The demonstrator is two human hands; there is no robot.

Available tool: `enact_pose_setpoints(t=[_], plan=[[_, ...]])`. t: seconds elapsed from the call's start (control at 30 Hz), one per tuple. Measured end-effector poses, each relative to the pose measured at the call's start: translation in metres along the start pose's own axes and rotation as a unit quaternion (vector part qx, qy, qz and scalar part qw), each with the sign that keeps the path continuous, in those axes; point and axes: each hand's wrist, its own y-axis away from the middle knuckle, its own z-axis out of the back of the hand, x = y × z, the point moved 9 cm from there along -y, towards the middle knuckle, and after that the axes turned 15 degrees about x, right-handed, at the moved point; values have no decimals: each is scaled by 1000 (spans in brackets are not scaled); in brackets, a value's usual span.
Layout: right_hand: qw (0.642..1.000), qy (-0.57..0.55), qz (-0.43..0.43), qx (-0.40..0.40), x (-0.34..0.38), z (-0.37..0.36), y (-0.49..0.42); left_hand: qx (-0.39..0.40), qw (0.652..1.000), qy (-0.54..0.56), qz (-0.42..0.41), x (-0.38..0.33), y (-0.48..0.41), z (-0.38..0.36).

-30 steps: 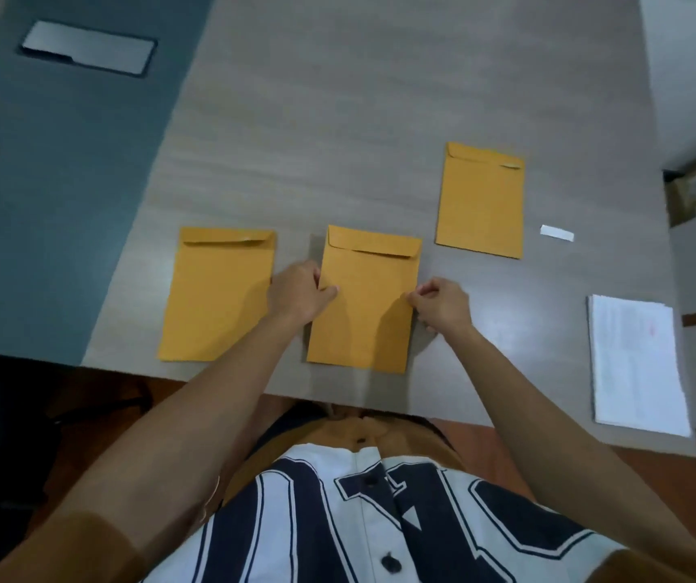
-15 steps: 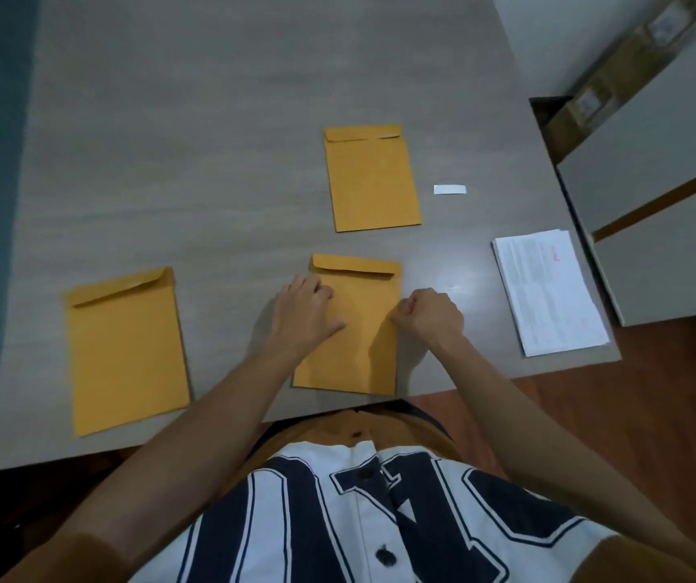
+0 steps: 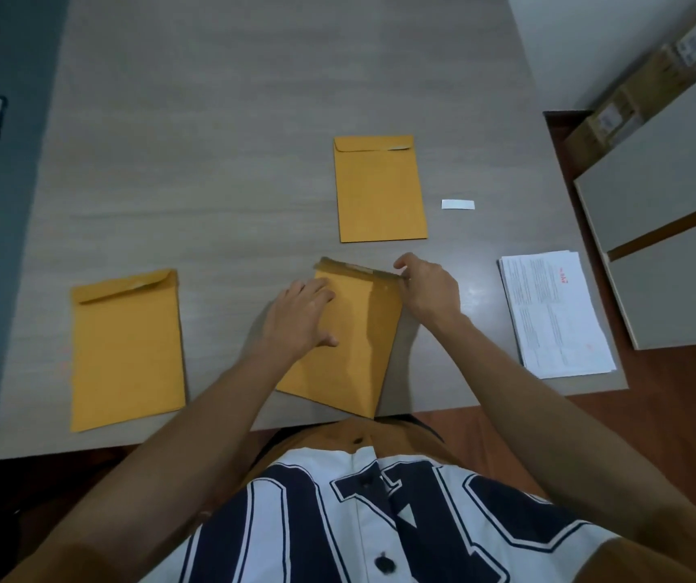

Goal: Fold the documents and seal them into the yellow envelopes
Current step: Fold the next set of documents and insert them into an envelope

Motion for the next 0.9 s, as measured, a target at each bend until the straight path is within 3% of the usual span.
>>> enact_pose_setpoints(t=[0.13, 0.43, 0.9], plan=[[999, -13, -28, 15, -8, 0, -7, 34, 998, -51, -9, 6, -2, 8], [1000, 10, 13, 10, -3, -17, 2, 81, 989, -123, -8, 3, -9, 16], [995, -82, 36, 53, 8, -23, -5, 53, 978, -202, -10, -15, -17, 28]])
